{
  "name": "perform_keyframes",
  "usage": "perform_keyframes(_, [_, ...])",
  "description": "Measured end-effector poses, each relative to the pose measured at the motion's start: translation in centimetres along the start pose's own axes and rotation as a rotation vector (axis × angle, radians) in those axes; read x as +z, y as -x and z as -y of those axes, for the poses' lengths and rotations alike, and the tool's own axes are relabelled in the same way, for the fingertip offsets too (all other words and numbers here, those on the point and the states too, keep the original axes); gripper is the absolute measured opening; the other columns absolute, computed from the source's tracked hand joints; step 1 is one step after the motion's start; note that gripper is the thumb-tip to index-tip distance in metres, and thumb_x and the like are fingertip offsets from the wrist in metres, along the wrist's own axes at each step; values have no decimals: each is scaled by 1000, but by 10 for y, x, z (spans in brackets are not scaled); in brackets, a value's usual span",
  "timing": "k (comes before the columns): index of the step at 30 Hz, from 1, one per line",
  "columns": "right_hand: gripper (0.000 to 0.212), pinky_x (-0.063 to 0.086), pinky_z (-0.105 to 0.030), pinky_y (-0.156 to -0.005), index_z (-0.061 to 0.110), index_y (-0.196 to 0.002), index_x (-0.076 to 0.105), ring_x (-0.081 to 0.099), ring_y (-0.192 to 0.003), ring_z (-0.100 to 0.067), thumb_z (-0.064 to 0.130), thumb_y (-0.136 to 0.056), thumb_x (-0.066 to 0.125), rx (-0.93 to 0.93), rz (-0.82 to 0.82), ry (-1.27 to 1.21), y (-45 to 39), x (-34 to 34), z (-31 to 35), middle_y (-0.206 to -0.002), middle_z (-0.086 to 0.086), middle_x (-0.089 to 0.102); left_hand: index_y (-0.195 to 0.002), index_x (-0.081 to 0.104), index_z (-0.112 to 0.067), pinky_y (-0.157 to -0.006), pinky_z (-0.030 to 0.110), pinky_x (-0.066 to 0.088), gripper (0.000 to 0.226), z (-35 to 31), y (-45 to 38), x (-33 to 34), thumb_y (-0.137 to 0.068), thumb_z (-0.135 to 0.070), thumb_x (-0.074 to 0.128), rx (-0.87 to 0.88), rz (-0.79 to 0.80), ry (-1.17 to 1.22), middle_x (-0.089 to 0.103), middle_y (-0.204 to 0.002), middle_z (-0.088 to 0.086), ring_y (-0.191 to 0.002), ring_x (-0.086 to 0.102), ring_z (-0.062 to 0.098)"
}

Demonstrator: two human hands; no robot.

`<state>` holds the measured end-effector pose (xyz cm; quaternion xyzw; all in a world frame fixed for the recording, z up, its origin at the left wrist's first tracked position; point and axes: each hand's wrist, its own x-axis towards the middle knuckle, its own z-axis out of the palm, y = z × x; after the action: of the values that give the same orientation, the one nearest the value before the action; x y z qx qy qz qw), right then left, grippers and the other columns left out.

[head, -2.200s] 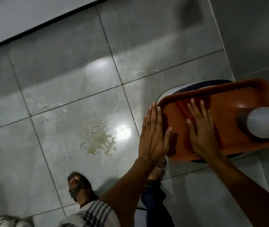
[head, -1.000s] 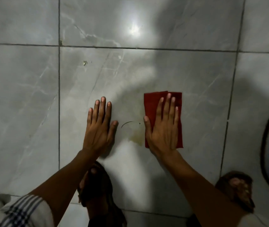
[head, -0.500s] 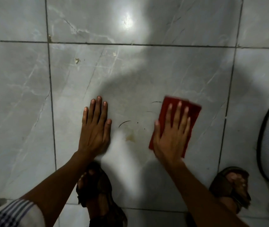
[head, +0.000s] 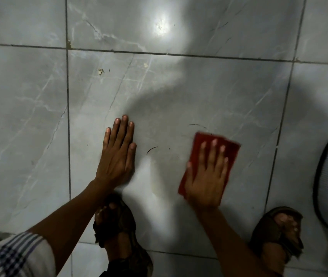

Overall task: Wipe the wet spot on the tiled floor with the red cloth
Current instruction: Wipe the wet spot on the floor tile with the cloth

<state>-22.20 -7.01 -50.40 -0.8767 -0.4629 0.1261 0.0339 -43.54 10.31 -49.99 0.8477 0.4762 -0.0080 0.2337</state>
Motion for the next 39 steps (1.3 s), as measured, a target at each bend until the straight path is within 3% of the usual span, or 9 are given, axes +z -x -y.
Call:
perform_keyframes(3, [72,19,-61,-138,13,-178,5,12,-172,-42,53,-119,17,113,-32,-23,-67,-5,17,-186,-19,12,-179,16,-10,-143,46,-6,64,-1,1,1,-118,-23,32,-7,-14,22,3,-190,9,-177,0,29])
perform_keyframes(7, [70,12,-56,-140,14,-179,8,8,-173,-38,50,-119,16,-101,-20,-57,-67,6,82,-187,-16,8,-177,18,-5,-143,42,-7,63,0,0,-5,-118,-17,34,-7,3,94,7,-189,14,-177,3,33])
perform_keyframes(12, [75,-4,-50,-140,16,-179,1,-16,-173,-32,52,-119,26,-418,143,-16,37,24,97,-187,-13,-11,-175,22,1,-143,37,-1,62,12,-3,-23,-116,-10,39,39,57,124,13,-187,19,-176,10,36])
perform_keyframes(16, [74,16,-53,-140,17,-177,23,3,-175,-31,47,-115,50,-282,66,-69,48,15,37,-186,-12,12,-173,28,3,-144,44,11,61,17,-5,-27,-116,-13,40,101,39,39,20,-185,20,-174,17,37])
perform_keyframes(19, [74,19,-57,-138,16,-178,8,-7,-174,-31,49,-118,35,-118,40,-34,-13,-5,-3,-186,-16,6,-174,25,2,-143,47,10,64,13,-3,-19,-115,-16,41,73,28,-10,17,-186,19,-175,14,37])
perform_keyframes(23, [72,18,-59,-138,11,-178,13,10,-173,-40,52,-119,19,-13,-46,-53,-106,-15,13,-186,-19,14,-177,17,-3,-144,42,0,68,5,1,3,-116,-22,38,12,-78,-96,11,-189,15,-177,7,31])
perform_keyframes(31, [72,11,-53,-141,14,-177,22,9,-174,-33,49,-118,43,-365,52,-140,-29,6,61,-187,-14,14,-178,16,-5,-144,47,9,67,2,5,15,-117,-27,33,14,-159,-151,12,-189,12,-177,9,28])
perform_keyframes(35, [74,31,-62,-134,11,-174,33,19,-172,-38,46,-113,58,-239,13,-28,36,-7,-26,-183,-17,23,-178,16,-6,-143,47,9,68,4,5,15,-116,-27,34,5,-164,-167,12,-189,11,-177,10,28])
perform_keyframes(39, [76,13,-64,-138,13,-178,8,-1,-174,-37,51,-118,34,67,1,-46,-45,-30,-81,-187,-18,7,-178,15,-7,-143,46,8,69,8,4,16,-116,-27,34,7,-163,-168,10,-189,10,-177,9,28])
